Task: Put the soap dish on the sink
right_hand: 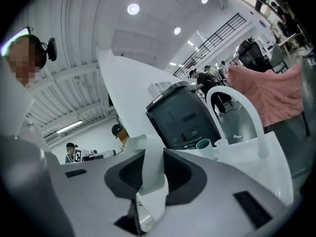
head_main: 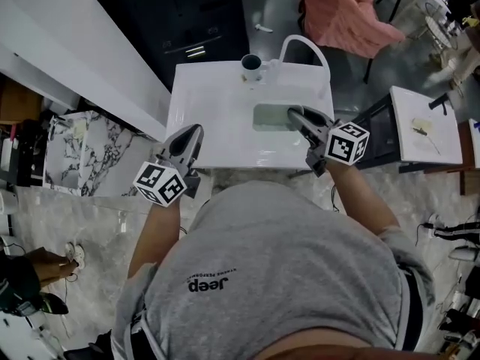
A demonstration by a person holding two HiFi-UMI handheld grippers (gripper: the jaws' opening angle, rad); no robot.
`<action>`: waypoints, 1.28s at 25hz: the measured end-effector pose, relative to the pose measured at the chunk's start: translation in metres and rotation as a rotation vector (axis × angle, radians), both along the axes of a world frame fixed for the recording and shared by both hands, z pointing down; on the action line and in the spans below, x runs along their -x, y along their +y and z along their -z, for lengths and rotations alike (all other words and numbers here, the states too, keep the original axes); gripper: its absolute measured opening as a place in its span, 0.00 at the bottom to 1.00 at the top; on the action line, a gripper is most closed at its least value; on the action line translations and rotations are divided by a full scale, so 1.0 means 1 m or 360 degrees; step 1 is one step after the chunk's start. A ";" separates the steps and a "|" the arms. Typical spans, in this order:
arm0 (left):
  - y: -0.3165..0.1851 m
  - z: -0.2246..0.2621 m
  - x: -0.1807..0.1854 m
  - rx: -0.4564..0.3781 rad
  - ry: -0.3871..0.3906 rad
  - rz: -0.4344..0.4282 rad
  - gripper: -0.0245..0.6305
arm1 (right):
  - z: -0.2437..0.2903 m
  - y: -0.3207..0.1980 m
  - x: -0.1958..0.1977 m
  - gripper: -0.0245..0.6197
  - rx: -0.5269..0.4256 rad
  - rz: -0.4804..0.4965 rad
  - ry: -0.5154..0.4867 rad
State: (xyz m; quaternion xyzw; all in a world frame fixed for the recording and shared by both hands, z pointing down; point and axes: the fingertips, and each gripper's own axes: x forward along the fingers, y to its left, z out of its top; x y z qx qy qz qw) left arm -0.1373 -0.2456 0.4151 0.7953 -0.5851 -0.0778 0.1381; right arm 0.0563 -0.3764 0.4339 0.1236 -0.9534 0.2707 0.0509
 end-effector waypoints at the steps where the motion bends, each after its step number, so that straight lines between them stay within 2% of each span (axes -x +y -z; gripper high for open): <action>1: -0.005 -0.001 0.003 -0.0001 0.0001 -0.0016 0.06 | -0.001 -0.002 0.002 0.25 -0.0003 -0.0012 0.0004; 8: -0.034 -0.007 0.024 -0.0031 0.0018 -0.0149 0.06 | -0.004 -0.010 0.008 0.25 -0.0005 -0.0147 0.0063; 13: -0.045 -0.006 0.051 -0.0051 0.0006 -0.0163 0.06 | -0.002 -0.022 0.039 0.25 -0.0010 -0.0153 0.0122; 17: -0.041 -0.015 0.085 -0.0033 0.0001 -0.0094 0.06 | -0.005 -0.033 0.095 0.25 -0.0013 -0.0061 0.0161; 23: -0.033 -0.038 0.142 0.0014 -0.0032 0.0014 0.06 | -0.034 -0.059 0.197 0.25 0.0092 0.0028 0.0211; 29: -0.028 -0.064 0.196 0.0054 -0.0009 0.0087 0.06 | -0.085 -0.099 0.281 0.24 0.0189 -0.0006 0.0344; 32: -0.032 -0.078 0.217 0.0074 0.0012 0.0100 0.06 | -0.118 -0.120 0.309 0.25 0.0263 -0.0062 0.0410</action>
